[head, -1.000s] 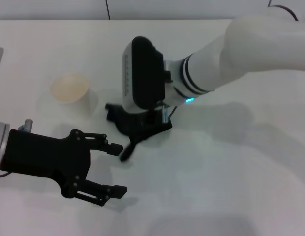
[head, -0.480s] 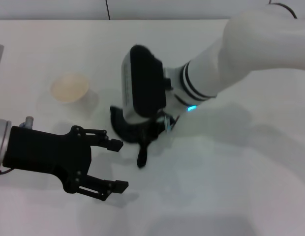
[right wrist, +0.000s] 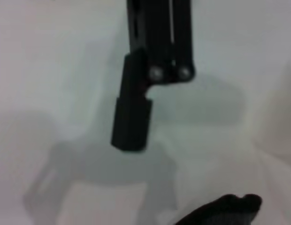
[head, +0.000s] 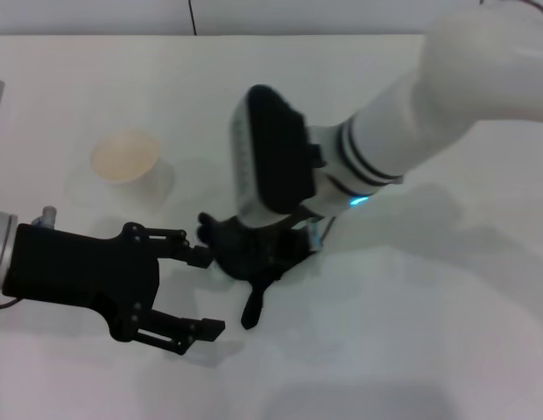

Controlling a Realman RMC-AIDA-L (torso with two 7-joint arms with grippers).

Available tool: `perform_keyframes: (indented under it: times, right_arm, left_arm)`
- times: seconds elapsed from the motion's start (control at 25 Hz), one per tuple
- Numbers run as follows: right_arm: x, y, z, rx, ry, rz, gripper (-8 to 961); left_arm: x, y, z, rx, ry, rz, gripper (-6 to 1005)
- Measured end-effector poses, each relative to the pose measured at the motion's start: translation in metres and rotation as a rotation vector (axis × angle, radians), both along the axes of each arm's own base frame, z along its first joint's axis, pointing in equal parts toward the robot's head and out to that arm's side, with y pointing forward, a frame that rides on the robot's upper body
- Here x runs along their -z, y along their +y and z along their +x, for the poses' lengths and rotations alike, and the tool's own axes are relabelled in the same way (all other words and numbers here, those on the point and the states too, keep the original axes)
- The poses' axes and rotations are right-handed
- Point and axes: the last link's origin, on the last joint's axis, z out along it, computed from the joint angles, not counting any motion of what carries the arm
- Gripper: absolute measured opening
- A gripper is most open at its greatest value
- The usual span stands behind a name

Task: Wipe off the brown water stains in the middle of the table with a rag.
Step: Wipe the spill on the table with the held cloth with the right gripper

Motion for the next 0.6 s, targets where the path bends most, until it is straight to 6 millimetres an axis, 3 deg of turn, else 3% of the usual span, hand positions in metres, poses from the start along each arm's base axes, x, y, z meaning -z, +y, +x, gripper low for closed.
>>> perform_keyframes:
  times: [0.32,0.6]
  right_arm:
    - [-0.048,-0.006,0.025,0.030,0.031,0.071,67]
    - [-0.075,-0.013,0.047,0.084,0.033,0.055,84]
  left_arm:
    - [-0.002,0.000,-0.001,0.006,-0.021,0.016,875]
    - [-0.002,-0.001,0.000,0.013,-0.030,0.020,875]
